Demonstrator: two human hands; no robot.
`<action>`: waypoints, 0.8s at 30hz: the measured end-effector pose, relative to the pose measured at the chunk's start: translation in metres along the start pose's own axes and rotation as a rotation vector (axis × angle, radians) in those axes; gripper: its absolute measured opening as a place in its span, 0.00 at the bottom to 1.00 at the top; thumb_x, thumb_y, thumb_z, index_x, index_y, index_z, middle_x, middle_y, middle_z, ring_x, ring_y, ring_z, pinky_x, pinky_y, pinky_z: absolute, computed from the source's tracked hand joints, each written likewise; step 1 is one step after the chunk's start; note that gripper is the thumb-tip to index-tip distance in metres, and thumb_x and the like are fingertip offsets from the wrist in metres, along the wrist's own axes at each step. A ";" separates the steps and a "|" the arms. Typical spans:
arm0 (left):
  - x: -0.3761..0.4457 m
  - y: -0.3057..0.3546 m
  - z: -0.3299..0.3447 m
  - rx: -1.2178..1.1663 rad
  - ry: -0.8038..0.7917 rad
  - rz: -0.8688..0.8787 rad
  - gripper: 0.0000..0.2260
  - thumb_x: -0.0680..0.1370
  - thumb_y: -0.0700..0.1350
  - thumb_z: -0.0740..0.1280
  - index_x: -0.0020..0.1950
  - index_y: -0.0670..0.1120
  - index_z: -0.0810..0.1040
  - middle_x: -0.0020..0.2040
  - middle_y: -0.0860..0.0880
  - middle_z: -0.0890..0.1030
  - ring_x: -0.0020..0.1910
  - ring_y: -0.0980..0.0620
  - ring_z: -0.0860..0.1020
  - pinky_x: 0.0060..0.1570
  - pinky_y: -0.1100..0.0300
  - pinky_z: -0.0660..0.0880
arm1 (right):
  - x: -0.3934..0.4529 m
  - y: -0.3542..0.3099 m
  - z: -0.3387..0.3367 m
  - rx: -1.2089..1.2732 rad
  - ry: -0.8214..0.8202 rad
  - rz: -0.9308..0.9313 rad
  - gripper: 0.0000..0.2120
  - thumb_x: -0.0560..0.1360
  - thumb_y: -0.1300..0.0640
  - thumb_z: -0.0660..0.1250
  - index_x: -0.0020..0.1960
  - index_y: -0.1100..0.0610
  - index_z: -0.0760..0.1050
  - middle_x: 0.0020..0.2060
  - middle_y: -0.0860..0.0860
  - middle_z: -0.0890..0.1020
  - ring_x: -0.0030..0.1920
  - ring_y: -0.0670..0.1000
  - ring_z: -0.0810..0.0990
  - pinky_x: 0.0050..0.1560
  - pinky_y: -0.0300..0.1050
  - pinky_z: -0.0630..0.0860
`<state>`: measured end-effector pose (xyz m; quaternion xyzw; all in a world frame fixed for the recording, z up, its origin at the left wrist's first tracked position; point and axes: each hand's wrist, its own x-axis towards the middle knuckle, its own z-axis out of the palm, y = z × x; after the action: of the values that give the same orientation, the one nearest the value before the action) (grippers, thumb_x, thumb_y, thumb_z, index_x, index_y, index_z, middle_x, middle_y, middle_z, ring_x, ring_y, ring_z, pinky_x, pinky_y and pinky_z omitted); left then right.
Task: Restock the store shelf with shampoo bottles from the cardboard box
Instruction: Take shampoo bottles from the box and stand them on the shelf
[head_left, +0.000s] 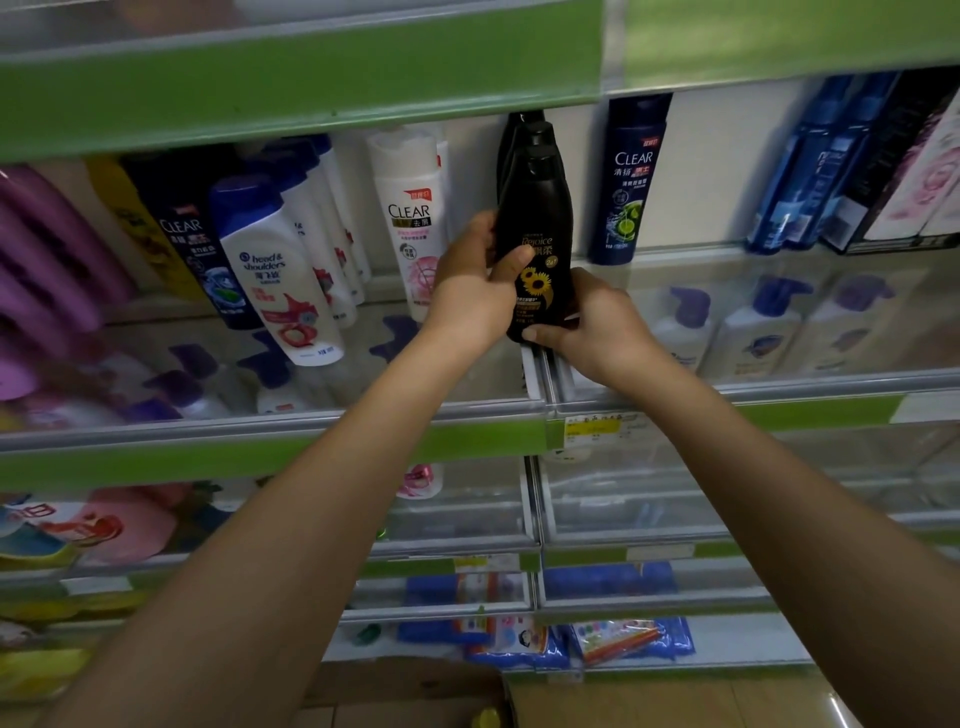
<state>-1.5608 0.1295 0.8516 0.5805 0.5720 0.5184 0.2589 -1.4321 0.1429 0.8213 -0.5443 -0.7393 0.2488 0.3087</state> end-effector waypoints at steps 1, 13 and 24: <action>0.000 0.000 0.000 -0.001 -0.004 -0.004 0.17 0.79 0.39 0.63 0.68 0.42 0.68 0.61 0.46 0.78 0.58 0.53 0.76 0.57 0.63 0.73 | 0.000 0.000 0.000 -0.001 -0.002 0.001 0.25 0.71 0.55 0.75 0.64 0.58 0.71 0.57 0.54 0.81 0.56 0.53 0.79 0.51 0.38 0.70; -0.022 0.002 -0.004 -0.017 0.065 -0.042 0.21 0.78 0.43 0.66 0.69 0.43 0.67 0.63 0.47 0.75 0.63 0.52 0.73 0.60 0.61 0.70 | -0.009 -0.002 -0.005 0.066 -0.026 0.041 0.29 0.68 0.54 0.77 0.65 0.59 0.69 0.56 0.52 0.80 0.56 0.52 0.78 0.55 0.47 0.76; -0.104 0.006 -0.054 -0.112 0.050 -0.110 0.16 0.79 0.43 0.65 0.67 0.46 0.69 0.61 0.52 0.75 0.59 0.58 0.75 0.61 0.63 0.71 | -0.064 -0.019 -0.003 0.161 0.224 0.103 0.25 0.73 0.57 0.73 0.65 0.60 0.67 0.59 0.54 0.76 0.51 0.48 0.75 0.52 0.42 0.72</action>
<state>-1.5875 0.0154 0.8426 0.5195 0.5794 0.5491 0.3048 -1.4279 0.0758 0.8250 -0.5793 -0.6488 0.2606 0.4190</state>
